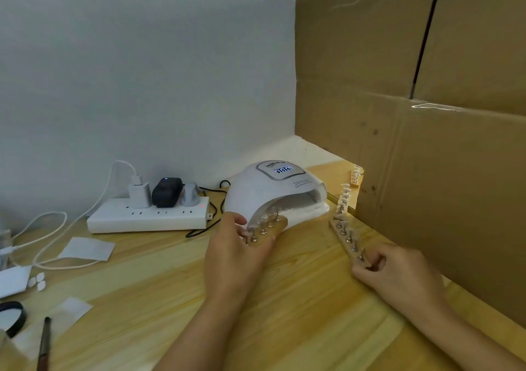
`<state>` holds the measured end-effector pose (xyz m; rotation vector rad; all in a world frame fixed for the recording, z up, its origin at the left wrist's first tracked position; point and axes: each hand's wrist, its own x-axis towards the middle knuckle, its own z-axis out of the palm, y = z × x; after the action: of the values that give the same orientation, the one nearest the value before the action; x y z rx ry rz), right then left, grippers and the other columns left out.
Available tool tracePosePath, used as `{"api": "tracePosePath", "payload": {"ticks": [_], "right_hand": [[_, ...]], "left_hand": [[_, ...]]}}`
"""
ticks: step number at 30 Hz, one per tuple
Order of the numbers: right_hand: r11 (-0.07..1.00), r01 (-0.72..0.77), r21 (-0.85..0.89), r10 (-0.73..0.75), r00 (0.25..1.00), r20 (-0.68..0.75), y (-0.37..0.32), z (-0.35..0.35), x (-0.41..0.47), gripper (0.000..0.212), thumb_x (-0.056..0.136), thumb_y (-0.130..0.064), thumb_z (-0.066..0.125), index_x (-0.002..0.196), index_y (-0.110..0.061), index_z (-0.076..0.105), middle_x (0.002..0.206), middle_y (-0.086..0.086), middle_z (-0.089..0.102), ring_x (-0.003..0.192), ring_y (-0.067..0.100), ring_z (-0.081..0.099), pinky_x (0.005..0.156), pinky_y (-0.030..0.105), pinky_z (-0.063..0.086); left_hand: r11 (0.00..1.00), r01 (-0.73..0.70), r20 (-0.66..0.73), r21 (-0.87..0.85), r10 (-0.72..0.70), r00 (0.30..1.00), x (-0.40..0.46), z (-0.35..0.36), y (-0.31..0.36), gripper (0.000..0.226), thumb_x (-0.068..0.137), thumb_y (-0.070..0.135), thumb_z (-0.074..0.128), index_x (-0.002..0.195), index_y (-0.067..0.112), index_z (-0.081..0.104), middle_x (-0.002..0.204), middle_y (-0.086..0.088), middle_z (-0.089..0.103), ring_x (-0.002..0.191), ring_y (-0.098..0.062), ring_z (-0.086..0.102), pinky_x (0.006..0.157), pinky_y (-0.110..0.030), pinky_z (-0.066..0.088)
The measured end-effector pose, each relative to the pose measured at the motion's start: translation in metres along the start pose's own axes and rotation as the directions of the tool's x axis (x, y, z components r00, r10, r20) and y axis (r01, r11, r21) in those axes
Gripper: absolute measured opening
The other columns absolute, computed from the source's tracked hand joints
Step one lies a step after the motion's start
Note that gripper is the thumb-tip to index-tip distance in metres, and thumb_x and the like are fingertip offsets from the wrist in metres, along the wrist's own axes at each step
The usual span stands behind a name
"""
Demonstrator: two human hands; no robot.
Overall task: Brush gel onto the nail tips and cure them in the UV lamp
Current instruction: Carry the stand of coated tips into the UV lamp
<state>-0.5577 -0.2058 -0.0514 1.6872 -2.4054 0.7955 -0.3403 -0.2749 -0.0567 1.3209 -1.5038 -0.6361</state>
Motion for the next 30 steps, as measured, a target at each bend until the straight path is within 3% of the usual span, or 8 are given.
{"api": "tracePosePath", "payload": {"ticks": [3, 10, 13, 19, 26, 30], "right_hand": [[0.995, -0.012, -0.096, 0.01, 1.0, -0.02, 0.0, 0.001, 0.0, 0.038, 0.07, -0.05, 0.063, 0.058, -0.015, 0.056, 0.052, -0.006, 0.055, 0.052, 0.001, 0.049, 0.043, 0.023, 0.024], [0.989, -0.043, -0.142, 0.045, 0.999, 0.011, -0.011, 0.01, 0.034, 0.037, 0.078, -0.046, 0.059, 0.056, -0.018, 0.047, 0.062, -0.005, 0.056, 0.061, 0.014, 0.054, 0.046, 0.024, 0.03], [0.983, -0.059, -0.171, 0.066, 0.997, 0.032, -0.013, 0.016, 0.057, 0.035, 0.082, -0.042, 0.056, 0.058, -0.019, 0.046, 0.066, -0.002, 0.055, 0.068, 0.018, 0.057, 0.049, 0.025, 0.032], [0.952, -0.004, -0.306, 0.008, 1.0, 0.012, -0.019, 0.034, 0.089, 0.04, 0.092, -0.035, 0.042, 0.056, -0.018, 0.034, 0.059, -0.004, 0.038, 0.064, 0.019, 0.046, 0.043, 0.024, 0.021], [0.957, -0.023, -0.288, 0.019, 1.0, -0.016, -0.016, 0.044, 0.097, 0.037, 0.088, -0.036, 0.047, 0.057, -0.019, 0.036, 0.058, -0.004, 0.038, 0.056, 0.016, 0.042, 0.042, 0.024, 0.02], [0.949, -0.075, -0.305, 0.064, 0.997, -0.047, -0.011, 0.045, 0.097, 0.04, 0.088, -0.038, 0.048, 0.055, -0.018, 0.037, 0.057, -0.004, 0.039, 0.052, 0.014, 0.039, 0.042, 0.023, 0.019]], "left_hand": [[1.0, 0.015, 0.009, -0.003, -0.015, 1.0, 0.001, 0.001, -0.001, 0.047, 0.063, 0.048, 0.072, 0.094, 0.03, 0.042, 0.082, 0.017, 0.048, 0.074, 0.002, 0.048, 0.055, -0.016, 0.034], [1.0, 0.013, 0.027, -0.004, -0.013, 1.0, -0.001, -0.001, 0.002, 0.052, 0.056, 0.059, 0.063, 0.094, 0.031, 0.042, 0.083, 0.017, 0.048, 0.075, -0.001, 0.048, 0.055, -0.019, 0.034], [1.0, 0.006, 0.032, 0.025, -0.007, 0.999, 0.0, 0.0, -0.001, 0.047, 0.064, 0.048, 0.071, 0.095, 0.031, 0.042, 0.085, 0.018, 0.048, 0.076, -0.002, 0.048, 0.056, -0.018, 0.036], [1.0, -0.002, 0.03, 0.004, 0.002, 1.0, 0.0, 0.002, 0.0, 0.045, 0.058, 0.053, 0.068, 0.09, 0.034, 0.041, 0.083, 0.018, 0.05, 0.074, -0.001, 0.05, 0.054, -0.018, 0.034], [1.0, -0.016, 0.029, 0.02, 0.015, 0.999, 0.001, 0.003, -0.002, 0.04, 0.064, 0.043, 0.074, 0.082, 0.039, 0.038, 0.083, 0.018, 0.05, 0.07, 0.001, 0.05, 0.053, -0.016, 0.033], [1.0, -0.019, 0.041, 0.0, 0.019, 0.999, 0.001, 0.004, -0.004, 0.04, 0.065, 0.04, 0.075, 0.081, 0.038, 0.039, 0.083, 0.015, 0.052, 0.071, 0.014, 0.046, 0.053, -0.016, 0.034]]}}
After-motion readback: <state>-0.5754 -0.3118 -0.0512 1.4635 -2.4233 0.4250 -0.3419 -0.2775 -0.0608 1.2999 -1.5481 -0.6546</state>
